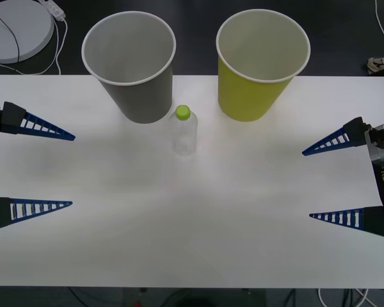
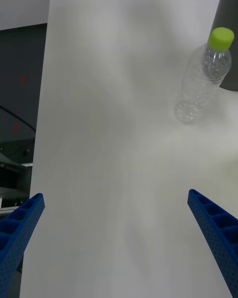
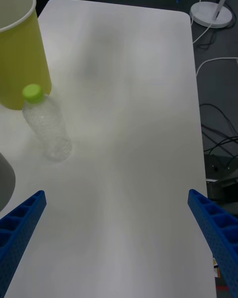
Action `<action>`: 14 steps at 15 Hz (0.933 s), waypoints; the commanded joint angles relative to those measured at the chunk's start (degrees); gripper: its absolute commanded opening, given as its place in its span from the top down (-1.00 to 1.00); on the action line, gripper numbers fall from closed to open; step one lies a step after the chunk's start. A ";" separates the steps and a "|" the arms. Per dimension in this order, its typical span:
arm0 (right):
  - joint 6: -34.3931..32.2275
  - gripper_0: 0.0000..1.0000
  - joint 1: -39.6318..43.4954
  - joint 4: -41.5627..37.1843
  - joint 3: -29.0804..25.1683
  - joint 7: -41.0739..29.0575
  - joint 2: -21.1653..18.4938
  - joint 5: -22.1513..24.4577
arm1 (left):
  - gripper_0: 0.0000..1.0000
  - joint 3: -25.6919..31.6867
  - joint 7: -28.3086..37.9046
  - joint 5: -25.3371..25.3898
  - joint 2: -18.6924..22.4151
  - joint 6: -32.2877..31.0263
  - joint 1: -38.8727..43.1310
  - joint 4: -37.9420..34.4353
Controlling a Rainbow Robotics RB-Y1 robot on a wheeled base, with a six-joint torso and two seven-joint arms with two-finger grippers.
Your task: Put the can into the green bin and the plastic bottle into the gray bin
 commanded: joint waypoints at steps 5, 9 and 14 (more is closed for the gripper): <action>0.00 -1.00 0.00 0.00 0.00 0.00 0.00 0.00 | -1.00 -1.05 -0.70 1.85 -0.97 0.35 0.70 1.85; 0.00 -1.00 0.00 0.00 0.00 0.00 0.00 0.00 | -1.00 -1.05 -2.11 3.25 -0.88 0.44 0.62 4.39; 0.00 -1.00 0.00 0.00 0.00 0.00 0.00 0.00 | -1.00 -2.99 -3.69 3.51 -1.05 5.36 2.64 6.42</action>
